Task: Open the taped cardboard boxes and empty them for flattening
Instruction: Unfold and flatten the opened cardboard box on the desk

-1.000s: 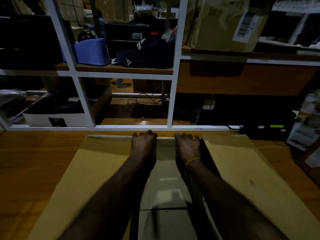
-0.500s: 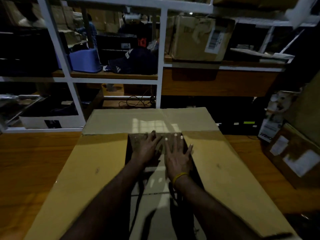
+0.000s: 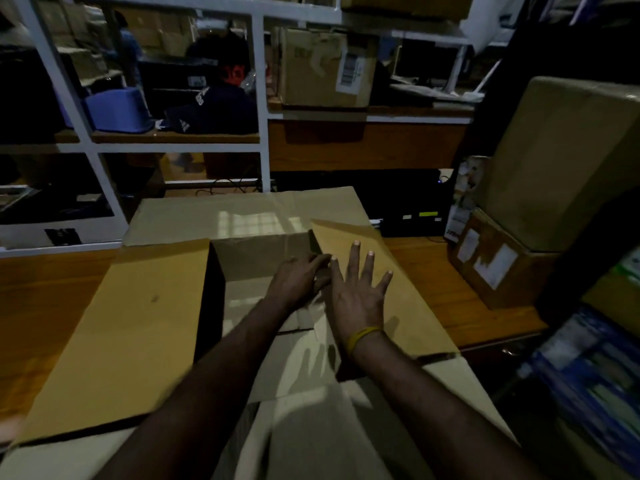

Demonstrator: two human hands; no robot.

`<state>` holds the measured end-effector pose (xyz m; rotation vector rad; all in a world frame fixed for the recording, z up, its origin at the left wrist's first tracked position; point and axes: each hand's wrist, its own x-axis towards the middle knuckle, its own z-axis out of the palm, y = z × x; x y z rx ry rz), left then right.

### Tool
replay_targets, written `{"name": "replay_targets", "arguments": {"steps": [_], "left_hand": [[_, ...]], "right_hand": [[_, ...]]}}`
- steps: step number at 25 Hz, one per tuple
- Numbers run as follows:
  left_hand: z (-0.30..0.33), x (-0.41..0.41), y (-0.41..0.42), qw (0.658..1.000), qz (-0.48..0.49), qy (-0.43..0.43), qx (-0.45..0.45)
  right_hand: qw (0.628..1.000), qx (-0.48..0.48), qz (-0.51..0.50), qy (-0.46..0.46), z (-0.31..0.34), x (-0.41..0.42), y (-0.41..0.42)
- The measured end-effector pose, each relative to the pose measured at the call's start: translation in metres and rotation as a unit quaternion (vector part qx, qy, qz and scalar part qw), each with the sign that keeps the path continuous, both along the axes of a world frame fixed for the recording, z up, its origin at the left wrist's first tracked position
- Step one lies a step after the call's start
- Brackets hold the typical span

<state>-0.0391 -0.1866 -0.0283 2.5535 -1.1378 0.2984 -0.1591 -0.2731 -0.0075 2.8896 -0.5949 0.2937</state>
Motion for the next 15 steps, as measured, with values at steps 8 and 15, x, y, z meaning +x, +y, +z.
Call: {"name": "replay_targets", "arguments": {"steps": [8, 15], "left_hand": [[0.043, -0.026, -0.057, 0.986, -0.044, 0.017, -0.158], [0.018, -0.051, -0.098, 0.975, -0.175, 0.051, -0.128]], "right_hand": [[0.994, -0.102, -0.049, -0.010, 0.075, -0.030, -0.040], [0.970, -0.212, -0.111, -0.038, 0.070, -0.061, -0.065]]}}
